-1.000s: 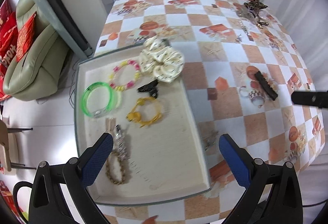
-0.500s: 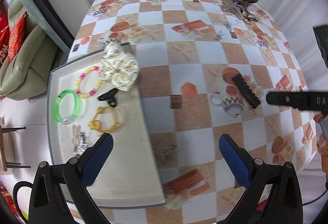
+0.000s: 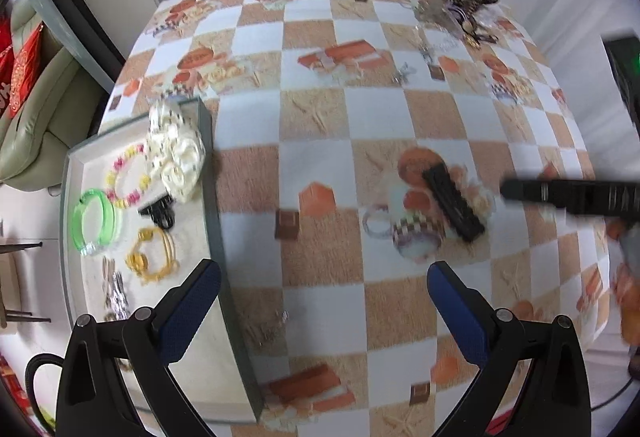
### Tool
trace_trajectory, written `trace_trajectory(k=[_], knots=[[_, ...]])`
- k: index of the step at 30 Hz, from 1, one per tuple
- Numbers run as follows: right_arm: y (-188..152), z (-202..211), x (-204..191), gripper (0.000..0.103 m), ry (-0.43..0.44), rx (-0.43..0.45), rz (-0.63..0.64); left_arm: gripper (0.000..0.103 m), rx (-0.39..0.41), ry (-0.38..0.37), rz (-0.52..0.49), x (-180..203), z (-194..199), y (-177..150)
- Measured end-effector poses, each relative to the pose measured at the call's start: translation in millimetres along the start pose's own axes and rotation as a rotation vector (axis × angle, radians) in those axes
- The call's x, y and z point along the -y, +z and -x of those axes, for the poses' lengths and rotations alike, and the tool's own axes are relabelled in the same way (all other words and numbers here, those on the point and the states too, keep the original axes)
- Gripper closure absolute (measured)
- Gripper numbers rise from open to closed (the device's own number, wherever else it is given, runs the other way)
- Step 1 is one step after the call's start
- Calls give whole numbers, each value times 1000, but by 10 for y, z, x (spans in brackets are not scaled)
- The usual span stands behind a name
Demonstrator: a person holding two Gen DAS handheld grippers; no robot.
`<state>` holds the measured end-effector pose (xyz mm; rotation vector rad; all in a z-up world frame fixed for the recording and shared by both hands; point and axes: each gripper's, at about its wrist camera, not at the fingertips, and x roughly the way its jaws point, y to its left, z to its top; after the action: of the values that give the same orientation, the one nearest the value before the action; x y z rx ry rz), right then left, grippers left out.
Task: Organize jewelry
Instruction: 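Move the left gripper to the silver charm while the right gripper approaches the black scalloped hair clip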
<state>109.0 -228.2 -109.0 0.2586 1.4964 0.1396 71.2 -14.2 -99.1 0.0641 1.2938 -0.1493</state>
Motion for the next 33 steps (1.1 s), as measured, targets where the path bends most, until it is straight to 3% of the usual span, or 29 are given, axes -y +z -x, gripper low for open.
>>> trace_trajectory(k=[8,17,20,24,26,30,33], knots=[[-184,-270,-92,21,-25,-33,61,0,42,-2,-44,53,-209,602],[-210,-408,-220,31,-96,22,103,5,10,-50,-97,343,-721,1105],[-179,-427,-257,33,-119,47,116,15,-1,-66,-121,448,-856,1202],[-148,-502,-307,36,-139,53,131,15,-12,-85,-142,567,-1016,1324],[-142,-526,-313,38,-146,52,131,25,-15,-92,-156,623,-1084,1388],[-163,-534,-347,38,-174,67,156,25,-14,-99,-170,711,-1197,1505],[-181,-560,-402,38,-199,72,184,36,-13,-103,-187,784,-1254,1587]])
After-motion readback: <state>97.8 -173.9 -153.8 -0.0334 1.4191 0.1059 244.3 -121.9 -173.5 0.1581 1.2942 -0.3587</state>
